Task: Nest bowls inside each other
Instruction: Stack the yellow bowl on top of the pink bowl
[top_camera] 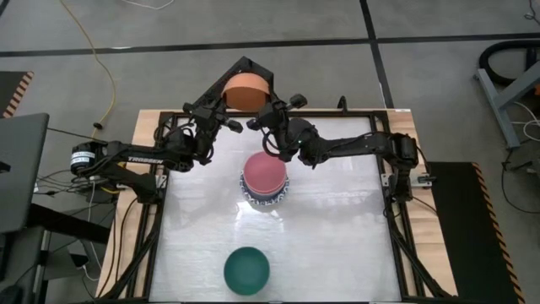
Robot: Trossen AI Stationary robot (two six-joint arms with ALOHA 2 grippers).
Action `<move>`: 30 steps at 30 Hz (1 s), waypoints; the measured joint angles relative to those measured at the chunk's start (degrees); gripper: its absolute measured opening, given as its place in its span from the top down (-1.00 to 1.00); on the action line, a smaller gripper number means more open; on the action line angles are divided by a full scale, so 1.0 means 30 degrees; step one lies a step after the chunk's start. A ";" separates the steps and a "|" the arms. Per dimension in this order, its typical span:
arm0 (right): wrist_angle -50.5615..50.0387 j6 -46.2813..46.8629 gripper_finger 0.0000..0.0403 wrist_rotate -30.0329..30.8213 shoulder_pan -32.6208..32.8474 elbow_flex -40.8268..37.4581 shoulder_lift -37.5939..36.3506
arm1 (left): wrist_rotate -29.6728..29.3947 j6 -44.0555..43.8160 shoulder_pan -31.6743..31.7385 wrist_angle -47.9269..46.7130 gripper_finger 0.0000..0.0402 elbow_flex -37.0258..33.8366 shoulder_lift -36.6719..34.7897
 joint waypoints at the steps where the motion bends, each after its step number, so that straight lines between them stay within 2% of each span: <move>1: -0.0032 0.0001 0.95 0.0104 0.0006 -0.0007 0.0007 | 0.0062 -0.0040 0.0000 -0.0204 0.95 0.0000 0.0000; 9: -0.1031 -0.0192 0.97 0.0606 0.0187 -0.0078 0.0100 | 0.0602 0.1183 -0.0017 -0.1350 0.71 0.0007 -0.0001; 16: -0.2046 0.0277 0.97 0.1029 0.0318 -0.0080 0.0073 | -0.0169 0.2532 -0.0486 -0.1876 0.30 0.0015 -0.0074; 22: -0.2827 0.0274 0.97 0.2170 -0.0010 0.0153 -0.0356 | -0.0541 0.2897 -0.1169 -0.4230 -0.02 0.0015 -0.1389; 26: -0.3914 0.0960 0.97 0.2213 -0.0441 0.0175 -0.1130 | -0.0368 0.2350 -0.1290 -0.6188 -0.09 0.0015 -0.2728; 30: -0.7607 0.2844 0.97 0.2241 -0.0949 0.0175 -0.2328 | 0.0201 0.1280 -0.1430 -0.9247 -0.09 0.0015 -0.4472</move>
